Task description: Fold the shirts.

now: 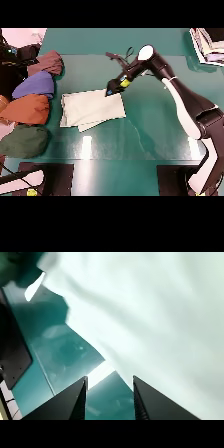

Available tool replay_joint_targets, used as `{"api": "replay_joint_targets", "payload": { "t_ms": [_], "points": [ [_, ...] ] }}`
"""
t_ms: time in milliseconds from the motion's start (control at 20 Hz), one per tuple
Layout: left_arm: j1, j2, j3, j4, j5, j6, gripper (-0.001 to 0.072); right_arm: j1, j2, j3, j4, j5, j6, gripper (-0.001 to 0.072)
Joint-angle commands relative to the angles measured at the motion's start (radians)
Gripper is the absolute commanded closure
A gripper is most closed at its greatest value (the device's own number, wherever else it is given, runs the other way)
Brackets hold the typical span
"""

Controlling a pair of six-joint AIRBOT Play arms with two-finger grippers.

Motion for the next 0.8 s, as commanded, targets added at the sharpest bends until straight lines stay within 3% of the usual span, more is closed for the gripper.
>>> {"api": "replay_joint_targets", "payload": {
  "t_ms": [0, 200, 300, 450, 500, 550, 600, 750],
  "points": [
    [0.002, 0.001, 0.000, 0.000, -0.009, 0.020, 0.0681, -0.116, -0.003, 0.003, -0.077, 0.113, 0.048, 0.0389],
    [0.002, 0.001, 0.000, 0.000, -0.008, 0.020, 0.0681, -0.204, 0.051, -0.067, -0.093, 0.138, 0.065, 0.0405],
    [0.002, 0.001, 0.000, 0.000, -0.005, 0.020, 0.0682, -0.241, 0.162, -0.209, -0.095, 0.048, 0.064, 0.0411],
    [0.002, 0.001, 0.000, 0.000, -0.006, 0.020, 0.0682, -0.284, 0.359, -0.491, -0.090, -0.212, 0.063, 0.0406],
    [0.002, 0.001, 0.000, 0.000, -0.006, 0.020, 0.0682, -0.284, 0.399, -0.581, -0.087, -0.293, 0.063, 0.0358],
    [0.002, 0.001, 0.000, -0.002, -0.006, 0.020, 0.0681, -0.280, 0.419, -0.657, -0.081, -0.363, 0.063, 0.0207],
    [0.002, 0.001, 0.000, -0.007, -0.006, 0.020, 0.0681, -0.270, 0.421, -0.720, -0.072, -0.416, 0.063, 0.0133],
    [0.002, 0.001, 0.000, -0.024, -0.007, 0.020, 0.0681, -0.213, 0.334, -0.808, 0.083, -0.469, -0.048, 0.0131]
  ]
}}
